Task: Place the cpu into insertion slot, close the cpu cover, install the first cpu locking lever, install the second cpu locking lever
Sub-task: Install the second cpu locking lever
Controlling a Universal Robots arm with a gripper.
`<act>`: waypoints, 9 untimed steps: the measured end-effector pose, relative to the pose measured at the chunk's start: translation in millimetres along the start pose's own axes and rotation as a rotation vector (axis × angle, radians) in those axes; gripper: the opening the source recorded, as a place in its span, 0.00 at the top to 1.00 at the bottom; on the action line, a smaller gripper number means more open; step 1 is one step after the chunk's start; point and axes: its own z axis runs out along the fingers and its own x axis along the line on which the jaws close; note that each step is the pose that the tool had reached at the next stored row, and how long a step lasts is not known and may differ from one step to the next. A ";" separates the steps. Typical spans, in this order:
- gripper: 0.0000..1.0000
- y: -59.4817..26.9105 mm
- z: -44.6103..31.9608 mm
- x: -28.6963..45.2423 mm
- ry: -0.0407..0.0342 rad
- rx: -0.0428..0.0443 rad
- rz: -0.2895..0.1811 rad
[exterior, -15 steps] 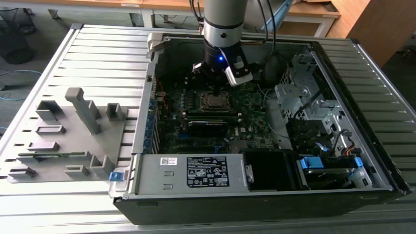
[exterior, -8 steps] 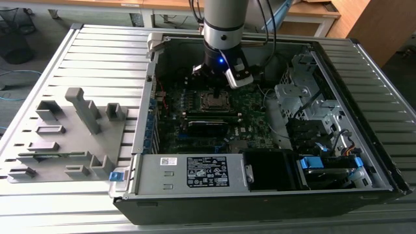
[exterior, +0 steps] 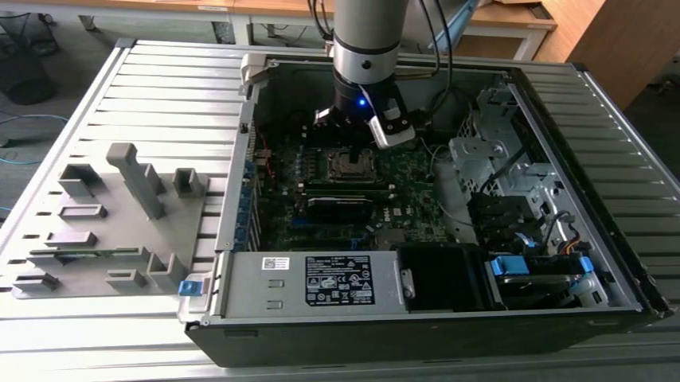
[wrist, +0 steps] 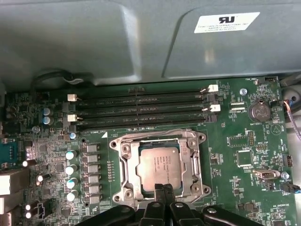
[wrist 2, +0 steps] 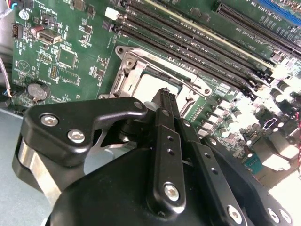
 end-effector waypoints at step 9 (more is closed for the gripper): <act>0.89 -1.6 -3.6 -0.4 0.0008 -0.0104 0.000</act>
